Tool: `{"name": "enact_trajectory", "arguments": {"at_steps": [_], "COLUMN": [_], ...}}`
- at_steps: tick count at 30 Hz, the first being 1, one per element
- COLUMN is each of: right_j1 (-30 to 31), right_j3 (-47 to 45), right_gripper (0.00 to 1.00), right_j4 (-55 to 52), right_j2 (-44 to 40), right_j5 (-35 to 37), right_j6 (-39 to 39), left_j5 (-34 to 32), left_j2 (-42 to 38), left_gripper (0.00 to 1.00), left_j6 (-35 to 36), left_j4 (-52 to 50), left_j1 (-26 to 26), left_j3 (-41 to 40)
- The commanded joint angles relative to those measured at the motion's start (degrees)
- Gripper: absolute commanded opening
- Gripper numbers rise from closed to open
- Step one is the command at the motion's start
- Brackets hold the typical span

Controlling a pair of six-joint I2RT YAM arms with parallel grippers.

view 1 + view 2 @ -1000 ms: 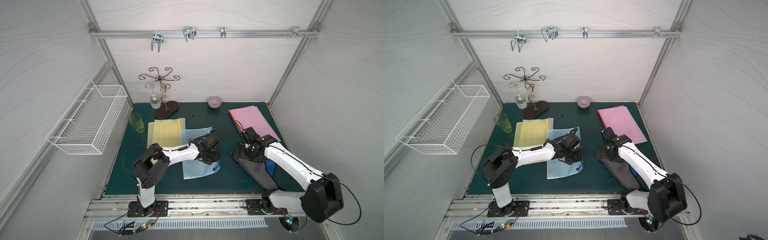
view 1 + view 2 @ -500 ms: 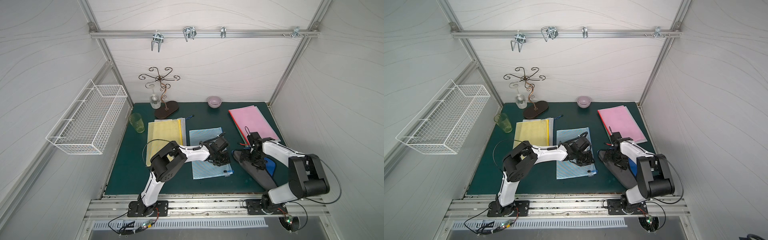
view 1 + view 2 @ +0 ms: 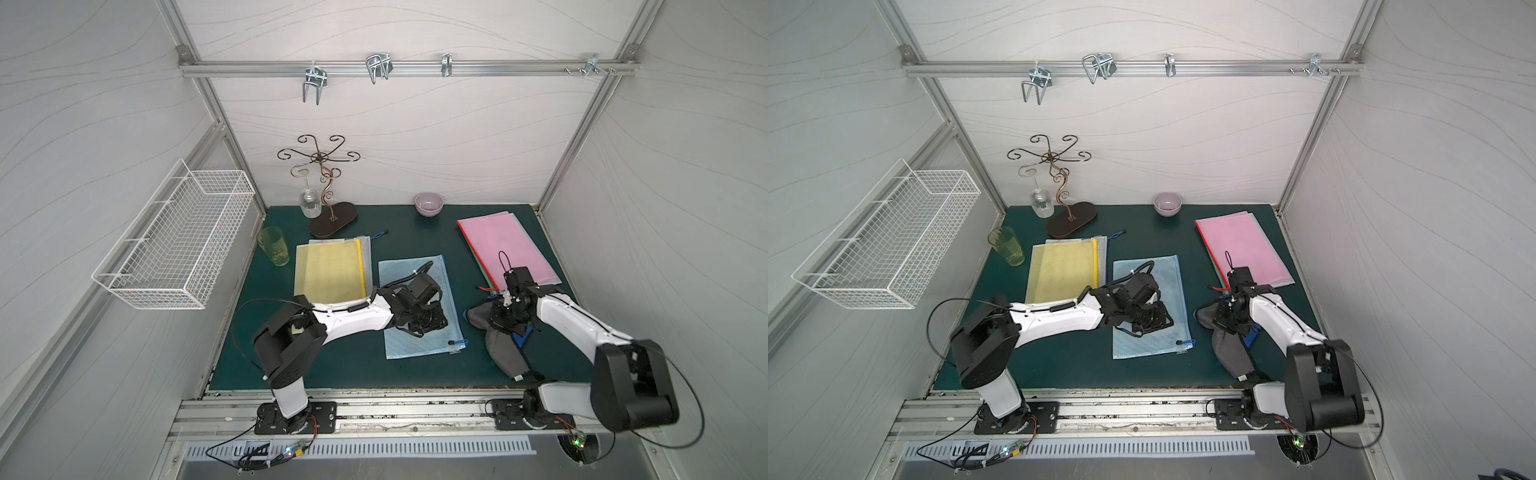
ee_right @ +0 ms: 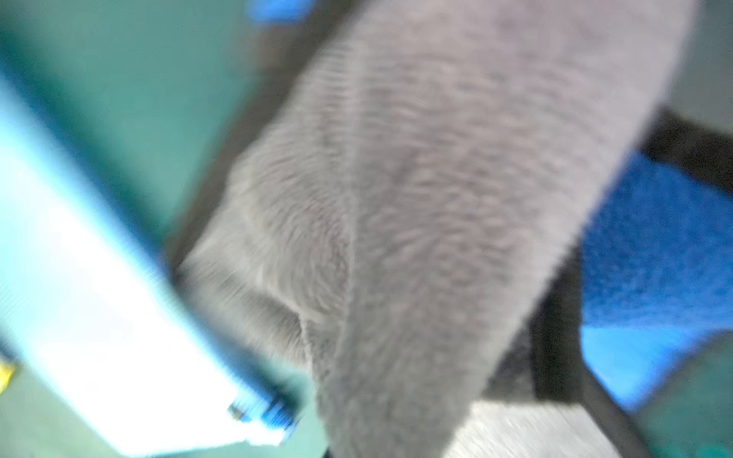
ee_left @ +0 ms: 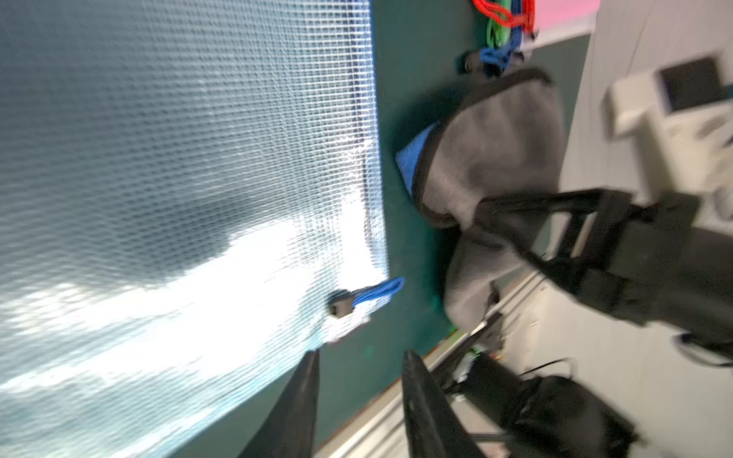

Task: Wipe the document bag
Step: Pick up the cleaning item at the center of the board, then wipe the dirt from the document bag.

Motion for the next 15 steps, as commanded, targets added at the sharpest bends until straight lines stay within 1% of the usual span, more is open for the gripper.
{"name": "enact_trajectory", "arguments": {"at_steps": [1,2,4,7,8,9,11,13,15], "right_j1": [7.30,9.39,13.31,20.71,22.47,23.49,25.01,26.84,27.34], "right_j3": [5.53,6.98,10.33,14.96,16.06,16.86,18.46,20.99,23.39], "right_gripper": [0.00,0.00,0.00,0.00,0.00,0.00,0.00,0.00,0.00], "right_j4": [-4.72,-4.72,-5.02,-2.97,-1.14,0.63,4.76,8.09,11.26], "right_j2": [-6.36,-5.86,-1.93,5.30,7.64,10.10,15.61,22.57,29.35], "right_j5": [-1.35,-2.50,-4.52,-4.71,-5.76,-8.01,-11.89,-14.69,-18.53], "right_j6": [-0.79,-0.86,-1.21,-1.36,-1.04,-0.77,0.27,0.50,0.81], "left_j5": [-2.31,-2.36,-1.40,1.09,2.06,2.56,2.92,2.59,2.39], "left_j2": [-4.04,-5.03,-5.46,-3.31,-2.34,-1.78,-1.34,-1.53,-1.74], "left_gripper": [0.27,0.24,0.18,0.12,0.07,0.04,0.03,0.01,0.00], "left_j6": [-2.11,-2.80,-3.86,-4.86,-5.32,-5.83,-7.03,-8.09,-8.63], "left_j4": [-4.05,-3.55,-2.21,0.55,1.56,2.25,3.41,3.74,3.74], "left_j1": [1.88,2.50,3.82,5.38,5.87,6.32,6.87,7.46,7.81], "left_j3": [-6.38,-8.47,-11.65,-14.32,-15.11,-15.88,-17.33,-18.61,-19.36]}}
